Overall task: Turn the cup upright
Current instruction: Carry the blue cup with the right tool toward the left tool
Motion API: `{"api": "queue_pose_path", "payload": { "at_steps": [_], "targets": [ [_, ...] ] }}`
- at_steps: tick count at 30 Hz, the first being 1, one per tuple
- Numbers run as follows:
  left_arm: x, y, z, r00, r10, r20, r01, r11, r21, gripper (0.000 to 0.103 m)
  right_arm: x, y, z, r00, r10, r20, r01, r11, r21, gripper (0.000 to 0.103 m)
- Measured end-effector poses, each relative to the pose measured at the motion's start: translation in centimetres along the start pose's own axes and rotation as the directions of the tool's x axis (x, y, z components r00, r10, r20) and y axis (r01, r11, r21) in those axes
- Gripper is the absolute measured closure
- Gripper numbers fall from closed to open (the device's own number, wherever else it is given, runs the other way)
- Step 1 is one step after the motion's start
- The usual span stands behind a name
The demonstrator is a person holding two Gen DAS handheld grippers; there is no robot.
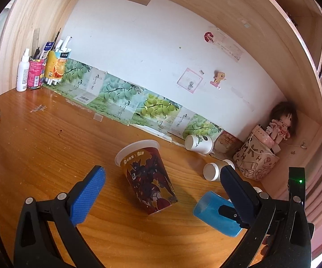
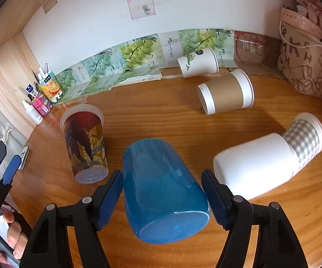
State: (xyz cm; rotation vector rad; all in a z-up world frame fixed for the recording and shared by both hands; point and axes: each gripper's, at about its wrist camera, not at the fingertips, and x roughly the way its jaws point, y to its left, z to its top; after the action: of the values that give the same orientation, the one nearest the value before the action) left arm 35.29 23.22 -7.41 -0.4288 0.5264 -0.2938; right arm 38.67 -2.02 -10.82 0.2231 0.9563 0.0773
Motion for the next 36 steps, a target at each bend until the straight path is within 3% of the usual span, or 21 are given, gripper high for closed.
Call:
{"api": "queue_pose_path", "payload": {
  "at_steps": [5,6,11,19,23,27,30,36],
  "targets": [
    [-1.3,-1.2,-1.0,0.998,0.052,-0.035,-0.051,0.998,0.033,0.0,-1.0,0.7,-2.6,0.999,-0.03,-0.026,0.029,0.999,-0.014,0.032],
    [-1.3,-1.5,-1.1,0.996,0.072,-0.054,-0.069,0.997,0.044,0.0,-1.1,0.9,-3.1,0.999,-0.028,-0.032,0.027,0.999,-0.02,0.036],
    [-1.4,-2.2,-1.9,0.983,0.125,-0.136,-0.119,0.992,0.051,0.0,-2.0,1.9,-4.6,0.999,0.014,-0.034,-0.015,0.999,-0.041,0.037],
    [-1.4,-4.3,-2.4,0.966,0.183,-0.183,-0.165,0.98,0.107,0.0,-3.5,1.7,-5.3,0.998,0.068,0.001,-0.068,0.996,-0.05,0.037],
    [-0.9,-5.2,-2.6,0.962,0.173,-0.21,-0.153,0.982,0.108,0.0,-4.9,1.0,-5.7,0.994,0.088,0.056,-0.085,0.994,-0.063,0.036],
    [0.0,-6.3,-3.0,0.957,0.178,-0.23,-0.153,0.98,0.126,0.0,-6.7,0.3,-6.6,0.984,0.058,0.166,-0.043,0.995,-0.091,0.031],
    [0.5,-7.5,-3.3,0.957,0.17,-0.234,-0.138,0.98,0.146,0.0,-8.0,-0.8,-7.4,0.967,0.054,0.25,-0.026,0.993,-0.113,0.023],
    [2.2,-9.9,-3.8,0.949,0.148,-0.28,-0.106,0.982,0.159,0.0,-9.3,-3.1,-9.6,0.918,0.066,0.391,0.001,0.986,-0.168,0.022]
  ]
}}
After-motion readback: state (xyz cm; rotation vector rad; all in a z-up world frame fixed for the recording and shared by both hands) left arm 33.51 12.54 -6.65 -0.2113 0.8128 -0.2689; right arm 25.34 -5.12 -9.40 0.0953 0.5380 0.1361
